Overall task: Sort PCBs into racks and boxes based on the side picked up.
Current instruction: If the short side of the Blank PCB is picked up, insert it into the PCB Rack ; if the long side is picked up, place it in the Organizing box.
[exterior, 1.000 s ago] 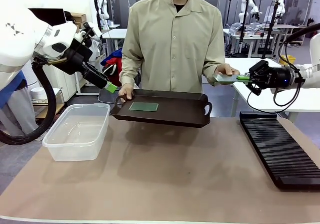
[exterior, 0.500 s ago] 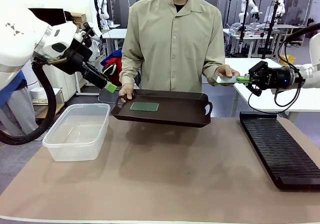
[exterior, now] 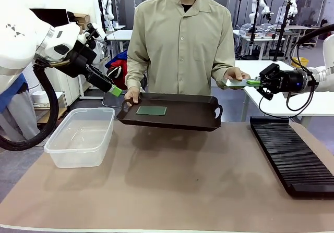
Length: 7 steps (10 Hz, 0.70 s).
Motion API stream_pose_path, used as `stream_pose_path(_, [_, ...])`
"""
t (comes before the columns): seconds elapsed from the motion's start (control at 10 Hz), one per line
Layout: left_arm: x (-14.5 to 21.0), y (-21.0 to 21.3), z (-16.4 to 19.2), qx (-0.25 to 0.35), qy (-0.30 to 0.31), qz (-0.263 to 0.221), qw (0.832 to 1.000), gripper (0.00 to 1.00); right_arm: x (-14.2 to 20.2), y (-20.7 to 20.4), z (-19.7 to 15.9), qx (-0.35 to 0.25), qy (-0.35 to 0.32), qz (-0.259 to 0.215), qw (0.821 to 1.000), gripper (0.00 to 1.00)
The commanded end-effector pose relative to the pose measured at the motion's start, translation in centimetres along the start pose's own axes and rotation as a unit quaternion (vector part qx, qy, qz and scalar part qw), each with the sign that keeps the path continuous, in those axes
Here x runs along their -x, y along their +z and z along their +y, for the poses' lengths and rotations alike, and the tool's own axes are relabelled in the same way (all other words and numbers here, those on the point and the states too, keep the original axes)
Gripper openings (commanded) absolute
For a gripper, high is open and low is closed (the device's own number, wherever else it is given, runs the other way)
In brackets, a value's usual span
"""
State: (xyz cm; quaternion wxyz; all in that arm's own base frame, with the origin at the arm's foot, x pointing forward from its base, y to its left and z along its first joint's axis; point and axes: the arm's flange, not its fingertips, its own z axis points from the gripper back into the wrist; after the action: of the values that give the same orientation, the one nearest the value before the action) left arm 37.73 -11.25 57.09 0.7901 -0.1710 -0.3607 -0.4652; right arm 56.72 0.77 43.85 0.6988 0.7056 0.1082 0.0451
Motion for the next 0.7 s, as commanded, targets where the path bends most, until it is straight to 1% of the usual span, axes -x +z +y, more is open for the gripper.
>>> stream_pose_path(0.0, [0.12, -0.06, 0.01, 0.002, -0.002, 0.002, 1.000, 1.00, 0.05, -0.02, 0.07, -0.002, 0.004, 0.002, 1.000, 0.00])
stream_pose_path(0.6, [0.12, -0.06, 0.01, 0.002, -0.002, 0.002, 1.000, 1.00, 0.05, -0.02, 0.07, -0.002, 0.004, 0.002, 1.000, 0.00])
